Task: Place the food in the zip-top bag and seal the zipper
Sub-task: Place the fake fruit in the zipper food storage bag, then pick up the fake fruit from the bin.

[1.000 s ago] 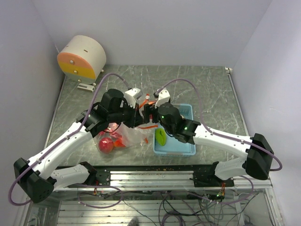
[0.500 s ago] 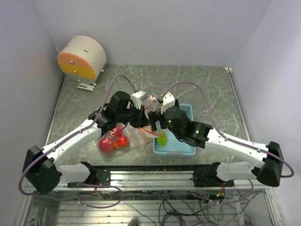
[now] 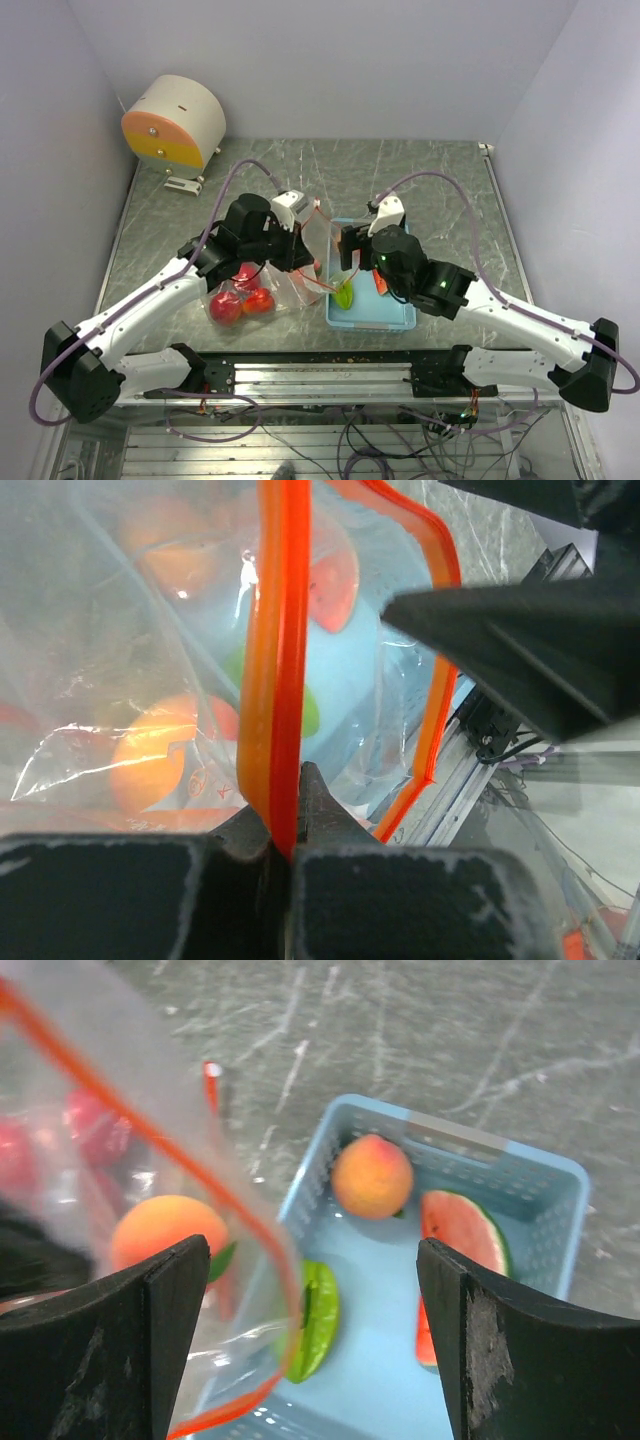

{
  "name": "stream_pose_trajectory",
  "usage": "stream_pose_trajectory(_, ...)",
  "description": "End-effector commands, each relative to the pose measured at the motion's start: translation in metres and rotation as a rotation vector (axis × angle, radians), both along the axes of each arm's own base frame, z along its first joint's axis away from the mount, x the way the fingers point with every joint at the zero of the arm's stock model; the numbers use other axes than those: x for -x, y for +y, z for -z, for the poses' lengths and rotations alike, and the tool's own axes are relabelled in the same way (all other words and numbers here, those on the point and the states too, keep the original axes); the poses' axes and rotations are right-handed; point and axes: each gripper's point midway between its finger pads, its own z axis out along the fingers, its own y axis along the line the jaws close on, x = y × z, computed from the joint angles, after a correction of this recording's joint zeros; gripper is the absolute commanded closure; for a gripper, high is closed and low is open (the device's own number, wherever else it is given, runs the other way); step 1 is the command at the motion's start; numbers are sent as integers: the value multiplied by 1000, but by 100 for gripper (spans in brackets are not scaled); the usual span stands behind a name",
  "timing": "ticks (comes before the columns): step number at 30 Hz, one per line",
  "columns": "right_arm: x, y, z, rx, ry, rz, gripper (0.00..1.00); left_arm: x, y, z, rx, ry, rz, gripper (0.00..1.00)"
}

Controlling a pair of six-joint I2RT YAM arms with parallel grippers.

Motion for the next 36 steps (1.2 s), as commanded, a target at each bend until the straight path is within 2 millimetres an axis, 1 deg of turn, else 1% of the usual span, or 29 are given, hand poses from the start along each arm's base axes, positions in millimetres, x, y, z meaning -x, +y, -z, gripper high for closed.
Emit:
stream_pose_trajectory(1, -11, -43, 6, 9, 29, 176, 15, -2, 12, -25, -11, -71, -43, 93)
stream_pose_trajectory(2, -14, -54, 9, 25, 46, 213, 15, -2, 15, -24, -19, -72, -50, 93)
stream_pose_trajectory(4, -20, -70, 25, 49, 104, 244, 13, -1, 19, -23, -30, -75, -63, 93)
stream_pose_trajectory(7, -29, -83, 62, 62, 221, 240, 10, -1, 21, -22, -33, -81, -71, 93)
stream_pose_trajectory(9, -33, -87, 85, 74, 284, 245, 9, -1, 21, -22, -31, -83, -68, 93)
stream_pose_trajectory(11, -37, -88, 103, 81, 325, 251, 8, 1, 22, -22, -31, -85, -60, 93)
stream_pose_trajectory(13, -41, -89, 115, 82, 352, 267, 8, 3, 24, -21, -40, -86, -59, 93)
stream_pose_trajectory(14, -43, -89, 118, 76, 358, 272, 9, 2, 28, -21, -54, -93, -75, 93)
stream_pose_trajectory(15, -43, -85, 117, 57, 359, 253, 9, 2, 32, -20, -69, -91, -86, 93)
stream_pose_trajectory(16, -43, -76, 110, 24, 346, 209, 9, 2, 35, -18, -82, -92, -97, 93)
stream_pose_trajectory(18, -40, -55, 88, -68, 288, 81, 10, 1, 39, -15, -95, -99, -114, 93)
stream_pose_trajectory(19, -27, -23, 53, -180, 202, -141, 10, -2, 38, -10, -94, -102, -119, 93)
stream_pose_trajectory(20, -19, -12, 38, -222, 164, -234, 10, -3, 37, -8, -94, -102, -117, 93)
stream_pose_trajectory(22, -4, -1, 15, -274, 106, -349, 10, -6, 36, -1, -111, -94, -119, 93)
stream_pose_trajectory(25, 6, -4, -4, -287, 61, -385, 10, -11, 37, 13, -163, -65, -131, 93)
stream_pose_trajectory(26, 4, -9, -5, -281, 56, -356, 10, -12, 37, 15, -168, -60, -130, 93)
stream_pose_trajectory(28, -4, -27, -2, -237, 69, -242, 11, -13, 35, 17, -166, -56, -130, 93)
stream_pose_trajectory(30, -10, -39, 4, -222, 78, -155, 11, -13, 34, 16, -159, -56, -132, 93)
stream_pose_trajectory(32, -20, -55, 21, -162, 117, -41, 11, -13, 35, 15, -158, -60, -135, 93)
stream_pose_trajectory(36, -35, -89, 69, 27, 259, 182, 10, -11, 36, 11, -151, -69, -132, 93)
